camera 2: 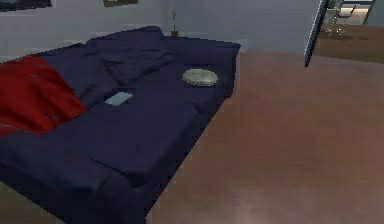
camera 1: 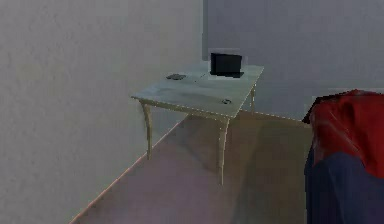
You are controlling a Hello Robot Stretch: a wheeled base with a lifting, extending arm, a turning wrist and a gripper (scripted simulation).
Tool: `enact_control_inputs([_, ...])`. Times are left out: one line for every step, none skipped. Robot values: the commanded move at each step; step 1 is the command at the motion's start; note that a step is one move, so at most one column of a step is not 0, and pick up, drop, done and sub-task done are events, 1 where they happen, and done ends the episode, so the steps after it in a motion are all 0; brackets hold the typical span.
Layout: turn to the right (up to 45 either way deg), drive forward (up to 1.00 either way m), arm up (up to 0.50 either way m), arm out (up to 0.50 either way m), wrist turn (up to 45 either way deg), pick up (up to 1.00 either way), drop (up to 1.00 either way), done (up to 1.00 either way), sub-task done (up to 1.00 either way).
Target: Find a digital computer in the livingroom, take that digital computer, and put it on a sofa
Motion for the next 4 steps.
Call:
enact_control_inputs([0.0, 0.4, 0.0, 0.0, 0.0, 0.0, 0.0, 0.0, 0.0])
enact_control_inputs([33.0, 0.0, 0.0, 0.0, 0.0, 0.0, 0.0, 0.0, 0.0])
enact_control_inputs([0.0, 1.0, 0.0, 0.0, 0.0, 0.0, 0.0, 0.0, 0.0])
enact_control_inputs([0.0, 0.4, 0.0, 0.0, 0.0, 0.0, 0.0, 0.0, 0.0])
